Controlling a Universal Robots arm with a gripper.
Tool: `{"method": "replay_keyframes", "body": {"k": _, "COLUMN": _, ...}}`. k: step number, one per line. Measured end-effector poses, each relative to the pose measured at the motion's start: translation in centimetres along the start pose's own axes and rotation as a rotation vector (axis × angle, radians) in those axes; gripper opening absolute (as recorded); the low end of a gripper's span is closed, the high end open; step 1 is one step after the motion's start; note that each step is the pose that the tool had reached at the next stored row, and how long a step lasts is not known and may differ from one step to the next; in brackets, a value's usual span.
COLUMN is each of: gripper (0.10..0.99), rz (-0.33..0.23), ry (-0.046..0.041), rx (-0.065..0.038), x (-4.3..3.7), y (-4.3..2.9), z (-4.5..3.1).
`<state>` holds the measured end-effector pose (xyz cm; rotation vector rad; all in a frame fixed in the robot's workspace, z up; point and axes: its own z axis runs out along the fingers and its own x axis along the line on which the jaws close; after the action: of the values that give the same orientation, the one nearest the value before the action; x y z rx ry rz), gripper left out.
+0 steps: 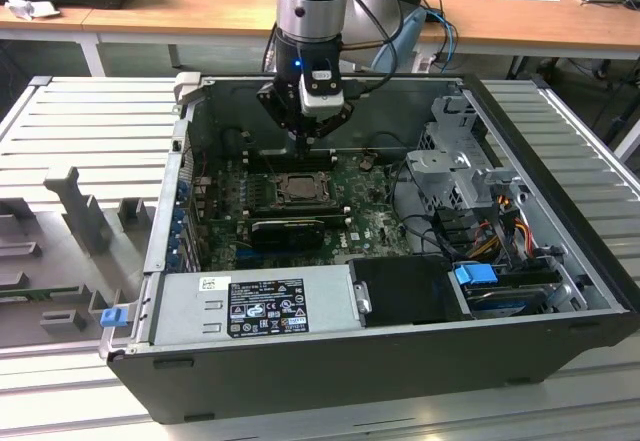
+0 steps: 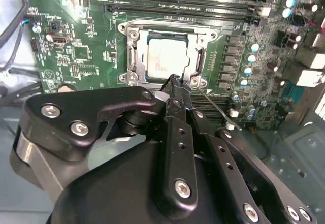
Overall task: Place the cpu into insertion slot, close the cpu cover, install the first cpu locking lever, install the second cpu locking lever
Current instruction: 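Install the first cpu locking lever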
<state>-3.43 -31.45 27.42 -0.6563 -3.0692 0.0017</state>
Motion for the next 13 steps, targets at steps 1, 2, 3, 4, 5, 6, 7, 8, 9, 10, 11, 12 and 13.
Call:
{"method": "replay_keyframes", "body": {"k": 1, "gripper": 0.106, "rz": -0.019, "ry": 0.0, "rx": 0.0, "x": 0.0, "y": 0.0, "z": 0.0}}
{"method": "replay_keyframes", "body": {"k": 2, "gripper": 0.106, "rz": -0.029, "ry": -0.0001, "rx": 0.0, "x": 0.0, "y": 0.0, "z": 0.0}}
{"method": "replay_keyframes", "body": {"k": 3, "gripper": 0.106, "rz": -0.039, "ry": -0.0001, "rx": 0.0, "x": 0.0, "y": -0.01, "z": 0.0}}
{"method": "replay_keyframes", "body": {"k": 4, "gripper": 0.106, "rz": -0.06, "ry": -0.0001, "rx": 0.0, "x": 0.0, "y": -0.01, "z": 0.0}}
{"method": "replay_keyframes", "body": {"k": 5, "gripper": 0.106, "rz": -0.077, "ry": -0.0001, "rx": 0.0, "x": -0.01, "y": -0.01, "z": 0.0}}
{"method": "replay_keyframes", "body": {"k": 6, "gripper": 0.106, "rz": -0.092, "ry": -0.0002, "rx": 0.0, "x": -0.01, "y": -0.02, "z": 0.0}}
{"method": "replay_keyframes", "body": {"k": 7, "gripper": 0.106, "rz": -0.107, "ry": -0.0002, "rx": 0.0, "x": -0.01, "y": -0.03, "z": 0.0}}
{"method": "replay_keyframes", "body": {"k": 8, "gripper": 0.106, "rz": -0.116, "ry": -0.0002, "rx": 0.0, "x": -0.01, "y": -0.03, "z": 0.0}}
{"method": "replay_keyframes", "body": {"k": 9, "gripper": 0.106, "rz": -0.126, "ry": -0.0002, "rx": 0.0, "x": -0.02, "y": -0.04, "z": 0.0}}
{"method": "replay_keyframes", "body": {"k": 10, "gripper": 0.106, "rz": -0.134, "ry": -0.0003, "rx": 0.0, "x": -0.02, "y": -0.04, "z": 0.0}}
{"method": "replay_keyframes", "body": {"k": 11, "gripper": 0.106, "rz": -0.141, "ry": -0.0003, "rx": 0.0, "x": -0.02, "y": -0.04, "z": 0.0}}
{"method": "replay_keyframes", "body": {"k": 12, "gripper": 0.106, "rz": -0.148, "ry": -0.0003, "rx": 0.0, "x": -0.02, "y": -0.05, "z": 0.0}}
{"method": "replay_keyframes", "body": {"k": 13, "gripper": 0.106, "rz": -0.159, "ry": -0.0003, "rx": 0.0, "x": -0.03, "y": -0.06, "z": 0.0}}
